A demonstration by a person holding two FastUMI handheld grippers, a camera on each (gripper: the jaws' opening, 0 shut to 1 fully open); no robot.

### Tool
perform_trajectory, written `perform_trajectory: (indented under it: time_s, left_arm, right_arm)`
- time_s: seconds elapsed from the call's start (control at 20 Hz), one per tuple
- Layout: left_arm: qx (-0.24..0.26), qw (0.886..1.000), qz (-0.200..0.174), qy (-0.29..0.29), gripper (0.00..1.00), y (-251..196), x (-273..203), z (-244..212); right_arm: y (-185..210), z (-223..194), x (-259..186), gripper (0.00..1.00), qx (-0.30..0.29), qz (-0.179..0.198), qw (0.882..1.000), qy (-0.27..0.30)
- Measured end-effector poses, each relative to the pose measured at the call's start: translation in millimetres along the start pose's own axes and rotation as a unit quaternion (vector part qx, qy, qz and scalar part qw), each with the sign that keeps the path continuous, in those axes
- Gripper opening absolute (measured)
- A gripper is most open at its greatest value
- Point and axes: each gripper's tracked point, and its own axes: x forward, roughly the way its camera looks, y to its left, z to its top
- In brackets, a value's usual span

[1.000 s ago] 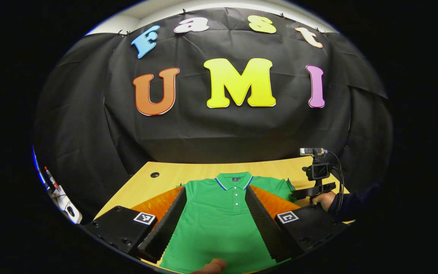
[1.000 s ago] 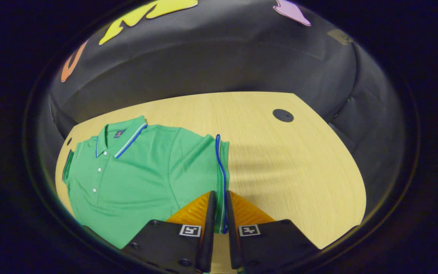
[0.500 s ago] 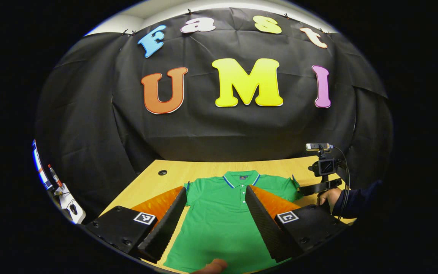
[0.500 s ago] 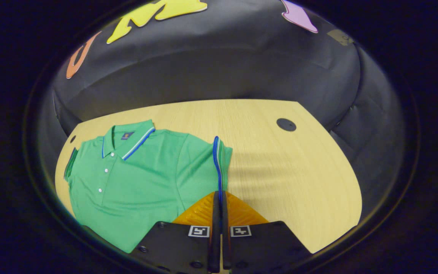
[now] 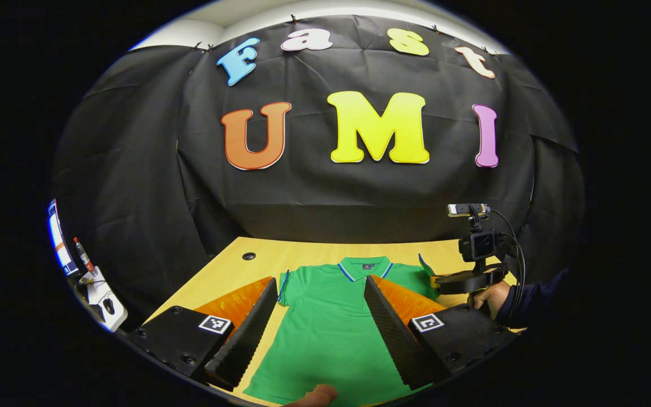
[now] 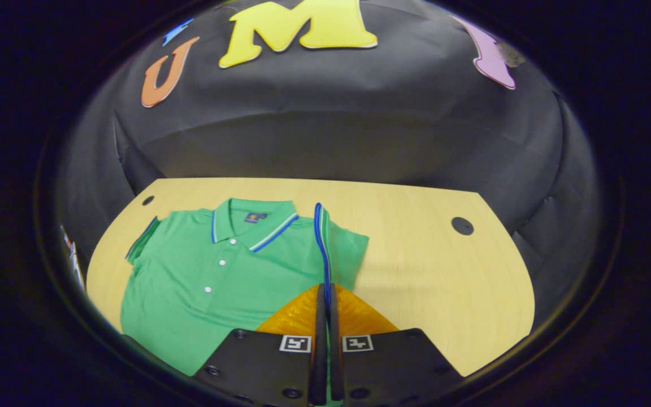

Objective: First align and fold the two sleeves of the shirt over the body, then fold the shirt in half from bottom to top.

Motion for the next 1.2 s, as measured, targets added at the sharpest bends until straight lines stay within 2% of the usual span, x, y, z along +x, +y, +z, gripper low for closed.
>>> perform_trajectory:
  time_s: [0.3,0.55,0.6,0.7,0.8,1.05,1.1,1.2]
  left_arm:
    - [-0.002,1.000,0.022,0.006,1.00,20.0,-9.5,-7.6]
    - [-0.008,0.999,0.034,0.015,1.00,35.7,-13.5,-15.3]
    - [-0.009,0.999,0.034,0.018,1.00,37.4,-12.6,-16.7]
    - [-0.016,0.999,0.030,0.027,1.00,40.8,-10.6,-22.3]
    - [-0.017,0.999,0.029,0.031,1.00,47.5,-6.0,-26.7]
    - [-0.018,0.999,0.009,0.049,1.00,58.0,20.5,-45.2]
    - [-0.020,0.998,0.007,0.054,1.00,61.3,27.4,-48.2]
    - [-0.022,0.998,0.005,0.061,1.00,70.0,43.5,-52.8]
  right_arm:
    - [37.6,-33.9,13.8,0.05,-0.018,0.017,0.999,0.027]
    - [49.1,-54.9,23.3,0.08,-0.013,0.017,0.998,0.053]
    - [50.2,-56.1,23.5,0.06,-0.010,0.015,0.998,0.054]
    - [55.1,-56.1,22.2,0.15,0.002,0.022,0.998,0.055]
    - [57.2,-54.7,13.8,0.34,0.002,0.026,0.998,0.053]
    - [59.6,-28.7,-31.6,0.93,-0.005,0.025,1.000,0.010]
    - [58.7,-21.3,-44.2,0.99,-0.006,0.021,1.000,-0.007]
    - [60.7,-3.6,-75.3,0.94,0.003,0.020,0.999,-0.037]
